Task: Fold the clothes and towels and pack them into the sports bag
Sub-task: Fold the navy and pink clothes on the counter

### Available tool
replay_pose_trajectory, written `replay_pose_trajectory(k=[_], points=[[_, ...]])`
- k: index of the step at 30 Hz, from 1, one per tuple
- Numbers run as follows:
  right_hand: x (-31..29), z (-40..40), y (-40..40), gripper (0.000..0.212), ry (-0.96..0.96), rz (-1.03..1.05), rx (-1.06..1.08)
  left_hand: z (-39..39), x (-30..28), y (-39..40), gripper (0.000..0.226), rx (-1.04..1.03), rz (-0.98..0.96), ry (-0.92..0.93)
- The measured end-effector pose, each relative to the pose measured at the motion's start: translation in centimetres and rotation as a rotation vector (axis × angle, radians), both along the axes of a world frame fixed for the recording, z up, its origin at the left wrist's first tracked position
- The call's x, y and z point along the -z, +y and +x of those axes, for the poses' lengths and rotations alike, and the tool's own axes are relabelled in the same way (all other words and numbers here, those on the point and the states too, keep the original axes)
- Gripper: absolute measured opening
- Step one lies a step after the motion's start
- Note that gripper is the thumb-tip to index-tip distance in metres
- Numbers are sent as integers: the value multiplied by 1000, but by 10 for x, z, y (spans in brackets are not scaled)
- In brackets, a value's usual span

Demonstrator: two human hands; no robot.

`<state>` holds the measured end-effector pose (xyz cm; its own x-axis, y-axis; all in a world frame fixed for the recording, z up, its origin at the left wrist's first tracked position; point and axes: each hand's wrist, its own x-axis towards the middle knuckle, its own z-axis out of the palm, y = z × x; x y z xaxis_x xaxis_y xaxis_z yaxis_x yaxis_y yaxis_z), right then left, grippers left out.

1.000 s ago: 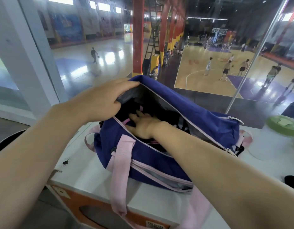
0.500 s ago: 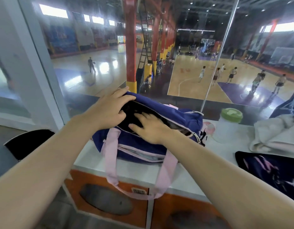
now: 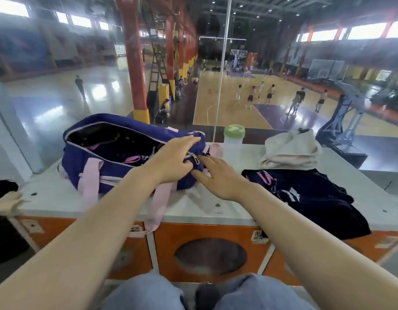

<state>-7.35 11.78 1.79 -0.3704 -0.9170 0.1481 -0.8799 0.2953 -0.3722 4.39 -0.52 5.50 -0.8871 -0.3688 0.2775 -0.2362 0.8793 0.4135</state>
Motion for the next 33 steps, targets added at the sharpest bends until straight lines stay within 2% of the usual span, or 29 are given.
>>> replay_pose_trajectory(k=[7, 11, 14, 17, 19, 23, 28, 31, 33], points=[[11, -54, 118, 73, -50, 95, 264, -77, 35, 80, 66, 129, 215, -61], [13, -84, 163, 60, 0, 131, 432, -105, 55, 114, 56, 111, 338, -83], [21, -101, 186, 52, -44, 132, 518, -118, 72, 128, 55, 61, 419, -113], [29, -106, 198, 52, -60, 120, 497, -125, 82, 133, 61, 1, 450, -145], [31, -103, 200, 58, -38, 144, 493, -128, 86, 134, 69, -48, 548, -100], [42, -96, 200, 77, 74, 284, 424, -131, 89, 133, 72, -120, 683, -26], [40, -97, 211, 104, 35, 325, 304, -134, 91, 138, 71, -88, 771, -61], [38, -97, 218, 110, 58, 374, 214, -135, 93, 136, 76, -119, 825, -30], [38, -99, 220, 104, 97, 384, 195, -135, 95, 136, 75, -121, 805, -23]])
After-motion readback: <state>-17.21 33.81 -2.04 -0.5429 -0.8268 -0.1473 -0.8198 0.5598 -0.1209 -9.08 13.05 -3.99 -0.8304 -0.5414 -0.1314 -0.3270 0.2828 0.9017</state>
